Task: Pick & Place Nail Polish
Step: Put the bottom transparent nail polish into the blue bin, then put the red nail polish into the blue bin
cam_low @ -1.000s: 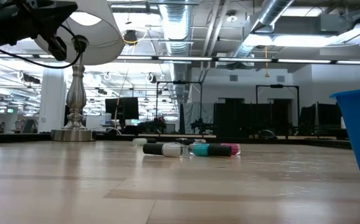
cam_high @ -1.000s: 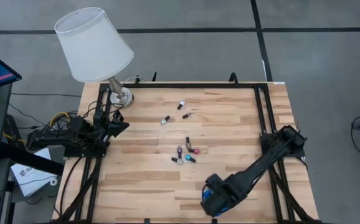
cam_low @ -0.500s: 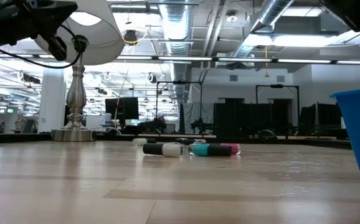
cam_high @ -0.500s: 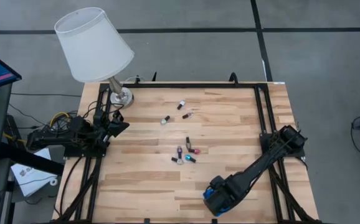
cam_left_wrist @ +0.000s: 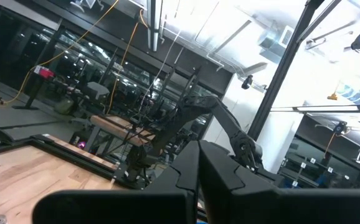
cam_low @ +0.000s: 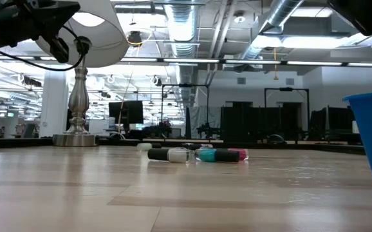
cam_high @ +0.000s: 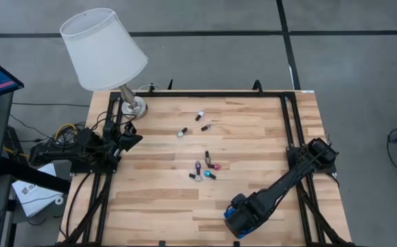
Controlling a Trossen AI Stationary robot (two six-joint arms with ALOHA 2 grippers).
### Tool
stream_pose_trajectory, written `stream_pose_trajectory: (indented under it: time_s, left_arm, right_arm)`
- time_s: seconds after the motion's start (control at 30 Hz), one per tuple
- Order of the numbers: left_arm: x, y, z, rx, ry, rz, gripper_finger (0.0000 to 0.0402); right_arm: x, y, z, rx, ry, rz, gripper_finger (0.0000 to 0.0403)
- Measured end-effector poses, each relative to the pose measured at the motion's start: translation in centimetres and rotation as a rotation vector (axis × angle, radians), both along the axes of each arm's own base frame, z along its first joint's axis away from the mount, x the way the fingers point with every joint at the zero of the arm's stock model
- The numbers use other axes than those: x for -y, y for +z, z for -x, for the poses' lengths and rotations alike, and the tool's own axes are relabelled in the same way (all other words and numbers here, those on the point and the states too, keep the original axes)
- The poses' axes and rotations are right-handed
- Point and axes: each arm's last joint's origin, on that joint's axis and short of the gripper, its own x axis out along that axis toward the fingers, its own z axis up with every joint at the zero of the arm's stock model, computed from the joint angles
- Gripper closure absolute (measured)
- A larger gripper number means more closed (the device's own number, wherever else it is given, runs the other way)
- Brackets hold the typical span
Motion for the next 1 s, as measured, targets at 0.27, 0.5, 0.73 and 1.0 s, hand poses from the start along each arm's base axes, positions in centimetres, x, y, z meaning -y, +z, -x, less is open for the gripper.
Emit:
stream_pose_trajectory:
  time_s: [0.27,0.5,0.73,1.0]
  left_arm:
    - [0.0,0.0,0.0,0.0,0.0,0.0,0.0401]
    - [0.0,0.0,0.0,0.0,0.0,0.0,0.0401]
    - [0.0,0.0,0.0,0.001,0.0,0.0,0.0401]
    - [0.0,0.0,0.0,0.004,0.0,0.0,0.0401]
  right_arm:
    - [0.3,2.8,-1.6,0.113,0.173,-0.103,0.018]
    - [3.8,8.4,-3.4,0.294,0.299,-0.058,0.0179]
    - [9.7,13.0,-4.5,0.496,0.287,0.113,0.0188]
    - [16.5,13.0,-6.6,0.521,0.353,0.251,0.0193]
